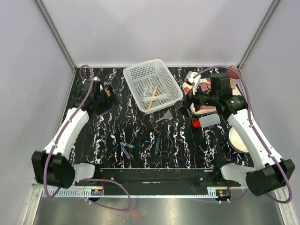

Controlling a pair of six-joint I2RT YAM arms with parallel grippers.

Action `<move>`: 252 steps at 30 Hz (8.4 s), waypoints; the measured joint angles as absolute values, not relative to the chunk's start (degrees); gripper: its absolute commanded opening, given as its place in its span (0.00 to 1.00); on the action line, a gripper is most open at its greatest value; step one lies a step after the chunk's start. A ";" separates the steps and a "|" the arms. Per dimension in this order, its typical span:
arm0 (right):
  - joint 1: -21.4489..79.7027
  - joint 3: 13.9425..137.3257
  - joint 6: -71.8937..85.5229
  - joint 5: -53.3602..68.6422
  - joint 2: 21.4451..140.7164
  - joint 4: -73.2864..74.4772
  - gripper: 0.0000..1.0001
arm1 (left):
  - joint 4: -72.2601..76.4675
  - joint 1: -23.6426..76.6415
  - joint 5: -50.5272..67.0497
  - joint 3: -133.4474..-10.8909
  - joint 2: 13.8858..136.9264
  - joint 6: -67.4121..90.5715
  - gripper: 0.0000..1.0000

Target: Organize the chemistry lab equipment

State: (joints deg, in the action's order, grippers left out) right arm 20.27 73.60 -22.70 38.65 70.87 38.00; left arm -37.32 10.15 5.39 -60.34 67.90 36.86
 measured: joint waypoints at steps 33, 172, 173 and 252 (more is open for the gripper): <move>4.40 53.10 -16.84 49.21 64.82 26.11 1.00 | -43.53 1.61 -1.85 -104.42 129.21 35.03 0.47; -3.53 65.98 -84.64 29.34 77.23 67.64 1.00 | -31.79 8.69 7.73 -41.58 34.52 13.32 0.99; -3.53 65.52 -86.13 28.69 76.97 66.59 1.00 | -31.79 8.69 7.73 -41.58 34.76 13.32 0.99; 15.77 108.71 -15.92 44.12 108.64 42.81 0.32 | -31.57 8.69 7.60 -41.58 39.03 12.84 0.99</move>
